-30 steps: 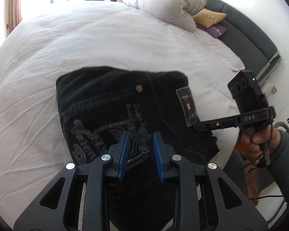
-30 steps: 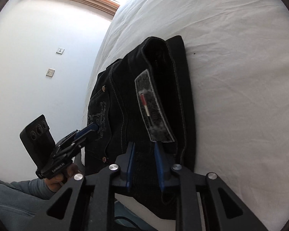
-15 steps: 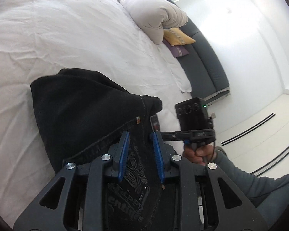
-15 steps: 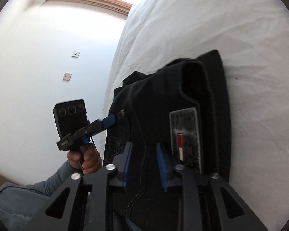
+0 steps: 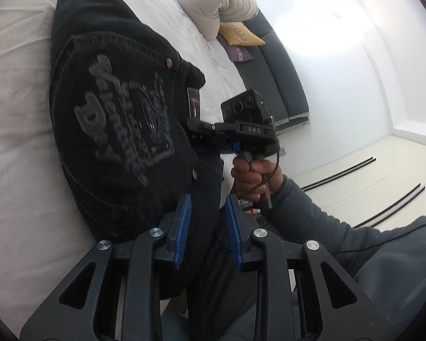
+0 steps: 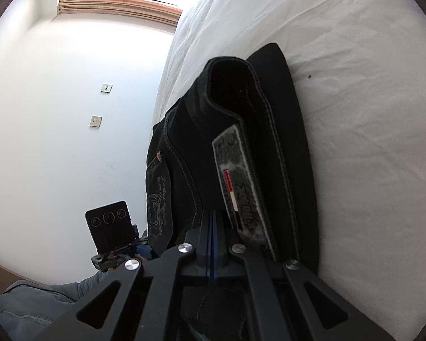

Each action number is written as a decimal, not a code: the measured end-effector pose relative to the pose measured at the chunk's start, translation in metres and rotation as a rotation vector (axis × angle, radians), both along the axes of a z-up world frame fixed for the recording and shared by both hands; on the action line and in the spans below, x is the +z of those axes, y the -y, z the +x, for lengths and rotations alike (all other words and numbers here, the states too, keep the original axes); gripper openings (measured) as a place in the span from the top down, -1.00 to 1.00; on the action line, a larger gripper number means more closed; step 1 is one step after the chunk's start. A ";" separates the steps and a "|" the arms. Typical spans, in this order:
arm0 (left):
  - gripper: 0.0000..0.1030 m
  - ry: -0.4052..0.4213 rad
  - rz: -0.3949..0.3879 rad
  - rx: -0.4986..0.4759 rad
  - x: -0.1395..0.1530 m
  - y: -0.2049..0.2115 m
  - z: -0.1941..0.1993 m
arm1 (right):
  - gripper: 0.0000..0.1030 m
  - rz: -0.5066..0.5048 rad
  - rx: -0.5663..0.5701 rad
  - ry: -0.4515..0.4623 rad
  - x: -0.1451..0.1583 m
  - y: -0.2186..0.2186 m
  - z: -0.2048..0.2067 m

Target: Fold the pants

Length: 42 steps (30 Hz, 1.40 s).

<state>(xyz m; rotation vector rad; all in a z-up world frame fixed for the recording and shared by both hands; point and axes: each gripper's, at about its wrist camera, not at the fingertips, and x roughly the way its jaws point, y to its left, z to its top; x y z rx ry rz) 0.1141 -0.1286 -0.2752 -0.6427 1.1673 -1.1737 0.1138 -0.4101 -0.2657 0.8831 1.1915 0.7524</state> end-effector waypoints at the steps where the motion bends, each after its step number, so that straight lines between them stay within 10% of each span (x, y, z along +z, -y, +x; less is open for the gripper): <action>1: 0.54 0.009 0.014 -0.016 0.001 0.002 -0.004 | 1.00 0.001 -0.003 0.001 0.000 0.001 -0.004; 11: 0.54 -0.002 0.070 -0.037 0.004 0.007 0.004 | 0.98 -0.012 -0.017 0.048 -0.003 0.017 -0.040; 13: 0.53 0.055 0.106 -0.007 0.023 -0.002 0.000 | 0.48 -0.048 -0.019 0.105 0.018 0.021 -0.044; 15: 0.50 0.118 0.095 0.042 0.046 -0.020 0.001 | -0.59 -0.046 -0.067 0.168 0.042 0.031 -0.049; 16: 0.23 0.137 0.110 0.074 0.052 -0.026 0.005 | -0.70 -0.066 -0.096 0.196 0.051 0.038 -0.051; 18: -0.65 0.182 0.186 0.179 0.060 -0.041 0.018 | -0.71 -0.119 -0.128 0.219 0.061 0.052 -0.049; 19: -0.74 0.202 0.207 0.232 0.061 -0.047 0.025 | -0.71 -0.136 -0.131 0.208 0.061 0.054 -0.045; 31: -0.73 0.016 0.411 0.288 0.009 -0.023 0.074 | -0.62 -0.196 -0.037 0.060 0.026 0.045 0.007; 35: -0.53 -0.010 0.461 0.296 0.005 -0.010 0.087 | -0.35 -0.236 0.032 0.041 0.026 0.020 0.015; 37: 0.01 -0.012 0.495 0.285 0.005 0.001 0.089 | -0.25 -0.251 0.030 0.035 0.025 0.017 0.017; 42: 0.25 0.049 0.569 0.281 0.017 0.017 0.086 | 0.32 -0.386 0.034 0.056 0.039 0.003 0.011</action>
